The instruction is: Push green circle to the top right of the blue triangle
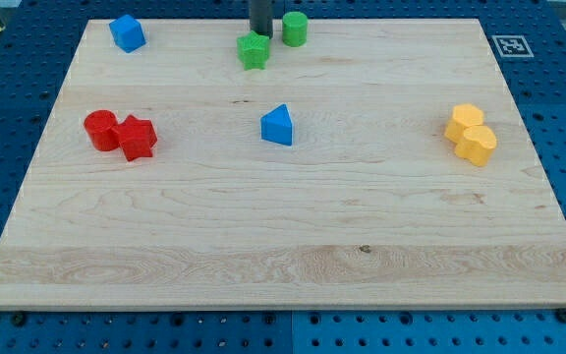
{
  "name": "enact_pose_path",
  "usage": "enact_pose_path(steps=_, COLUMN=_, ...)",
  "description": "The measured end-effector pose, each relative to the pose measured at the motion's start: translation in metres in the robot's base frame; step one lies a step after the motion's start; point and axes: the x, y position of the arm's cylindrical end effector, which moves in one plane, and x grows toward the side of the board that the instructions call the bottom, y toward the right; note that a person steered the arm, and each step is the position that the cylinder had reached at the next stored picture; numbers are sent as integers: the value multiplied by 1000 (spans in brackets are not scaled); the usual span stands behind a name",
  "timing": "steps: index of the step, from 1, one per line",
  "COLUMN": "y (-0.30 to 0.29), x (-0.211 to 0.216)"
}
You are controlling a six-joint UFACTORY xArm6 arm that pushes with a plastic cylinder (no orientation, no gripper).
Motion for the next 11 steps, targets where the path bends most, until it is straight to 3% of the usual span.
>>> enact_pose_path(steps=2, y=11, x=42)
enact_pose_path(steps=4, y=32, x=-32)
enact_pose_path(steps=5, y=31, x=-31)
enact_pose_path(steps=7, y=110, x=-32)
enact_pose_path(steps=9, y=133, x=-22)
enact_pose_path(steps=11, y=88, x=2)
